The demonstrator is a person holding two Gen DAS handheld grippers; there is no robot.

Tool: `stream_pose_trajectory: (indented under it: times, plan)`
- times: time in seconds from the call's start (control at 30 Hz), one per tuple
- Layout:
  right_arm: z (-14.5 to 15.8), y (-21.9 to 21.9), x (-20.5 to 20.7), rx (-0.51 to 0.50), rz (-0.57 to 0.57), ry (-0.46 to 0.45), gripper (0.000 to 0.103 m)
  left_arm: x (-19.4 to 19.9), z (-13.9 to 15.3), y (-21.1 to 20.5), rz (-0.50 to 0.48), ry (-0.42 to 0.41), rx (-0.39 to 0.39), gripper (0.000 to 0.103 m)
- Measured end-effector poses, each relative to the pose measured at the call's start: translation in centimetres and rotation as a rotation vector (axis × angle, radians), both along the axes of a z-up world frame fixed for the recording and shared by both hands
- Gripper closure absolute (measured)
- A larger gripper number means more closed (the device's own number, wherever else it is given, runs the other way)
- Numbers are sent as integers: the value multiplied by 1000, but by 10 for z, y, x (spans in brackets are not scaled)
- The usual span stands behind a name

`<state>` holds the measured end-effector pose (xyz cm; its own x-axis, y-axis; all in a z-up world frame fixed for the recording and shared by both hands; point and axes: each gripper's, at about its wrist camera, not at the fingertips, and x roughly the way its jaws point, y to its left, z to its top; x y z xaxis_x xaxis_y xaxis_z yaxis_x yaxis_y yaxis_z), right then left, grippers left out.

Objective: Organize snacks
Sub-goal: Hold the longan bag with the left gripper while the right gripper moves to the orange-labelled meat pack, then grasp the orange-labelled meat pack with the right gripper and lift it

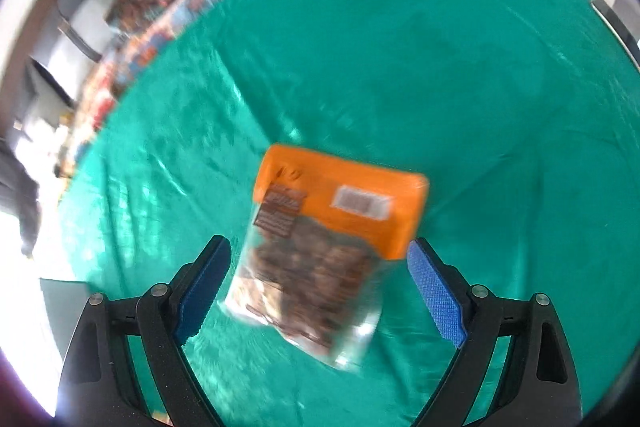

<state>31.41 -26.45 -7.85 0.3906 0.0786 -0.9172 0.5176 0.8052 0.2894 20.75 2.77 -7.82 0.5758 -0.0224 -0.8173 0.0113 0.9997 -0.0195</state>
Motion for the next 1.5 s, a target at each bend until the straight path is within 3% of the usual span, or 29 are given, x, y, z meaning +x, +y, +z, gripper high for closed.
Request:
stream_pose_trajectory:
  times: [0.03, 0.17, 0.27, 0.47, 0.63, 0.73, 0.83, 1.13, 1.37, 1.43, 1.5]
  plan:
    - [-3, 11, 6, -33, 10, 9, 9, 0, 0, 1, 0, 0, 0, 0]
    - [-14, 57, 11, -348, 161, 3, 9, 2, 0, -1, -2, 0, 0, 0]
    - [-17, 51, -7, -359, 252, -108, 9, 3, 0, -2, -2, 0, 0, 0]
    - [-20, 44, -53, -370, 541, -171, 12, 3, 0, -2, -3, 0, 0, 0]
    - [-22, 40, -134, -379, 735, -222, 14, 3, 0, -2, -3, 0, 1, 0]
    - [-26, 37, -173, -386, 784, -269, 11, 3, 0, -2, -3, 0, 0, 0]
    - [-30, 33, -185, -388, 812, -287, 10, 4, 0, -3, -3, 0, 0, 0]
    - [-21, 41, -171, -465, 754, -129, 11, 3, 1, -3, -3, 0, 1, 0]
    - [-18, 68, -170, -720, 906, -141, 11, 4, 1, -3, -3, 0, 1, 0]
    - [-18, 65, -171, -703, 912, -153, 11, 3, 1, -3, -3, 0, 1, 0]
    - [-11, 54, -169, -614, 872, -182, 11, 3, 1, -3, -3, 0, 1, 0]
